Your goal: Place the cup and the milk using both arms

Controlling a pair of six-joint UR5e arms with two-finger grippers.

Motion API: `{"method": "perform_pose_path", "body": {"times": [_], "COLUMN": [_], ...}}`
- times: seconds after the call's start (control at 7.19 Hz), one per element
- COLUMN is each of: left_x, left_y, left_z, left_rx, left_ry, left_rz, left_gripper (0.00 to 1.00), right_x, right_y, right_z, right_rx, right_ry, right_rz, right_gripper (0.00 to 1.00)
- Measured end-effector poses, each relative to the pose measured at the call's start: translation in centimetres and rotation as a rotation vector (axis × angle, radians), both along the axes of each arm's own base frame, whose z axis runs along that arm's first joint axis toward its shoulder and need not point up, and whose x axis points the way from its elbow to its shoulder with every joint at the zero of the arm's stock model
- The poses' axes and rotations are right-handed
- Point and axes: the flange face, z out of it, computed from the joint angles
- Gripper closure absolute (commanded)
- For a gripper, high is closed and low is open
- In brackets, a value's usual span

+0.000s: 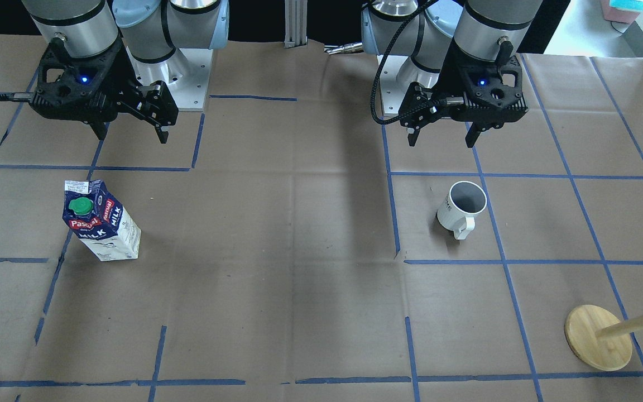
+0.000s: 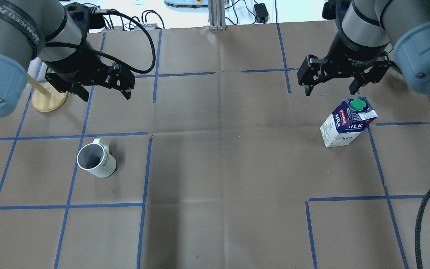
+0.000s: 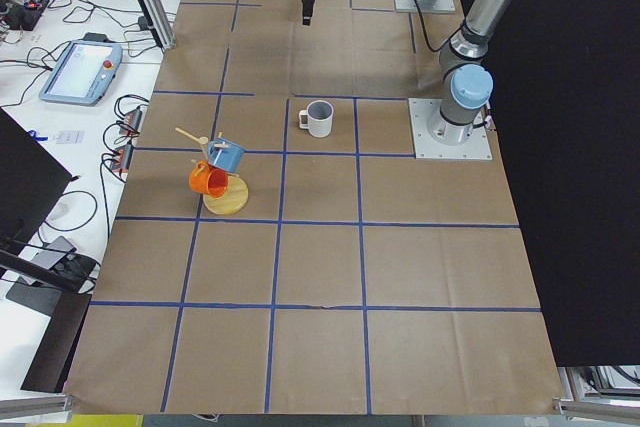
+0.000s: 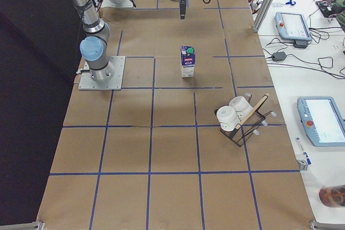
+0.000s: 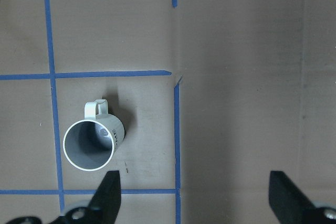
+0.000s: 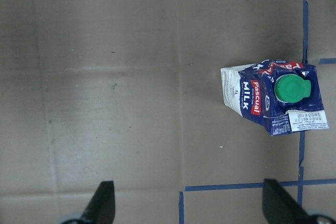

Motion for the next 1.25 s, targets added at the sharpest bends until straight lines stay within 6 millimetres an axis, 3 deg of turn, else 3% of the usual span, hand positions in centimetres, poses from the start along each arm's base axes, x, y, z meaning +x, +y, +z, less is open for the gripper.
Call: {"method": "perform_pose_path", "body": {"times": [1.25], "left_x": [-0.01], "left_y": [0.98], "left_z": [0.12], "left_rx": [0.026], "left_ry": [-0.001], "left_rz": [0.001], "left_gripper": [0.00], "right_x": [-0.05], "right_y": [-0.04], "right_z": [-0.49], "right_rx": [0.010], "right_ry": [0.002], "right_rz": [0.003], "right_gripper": [0.00]}}
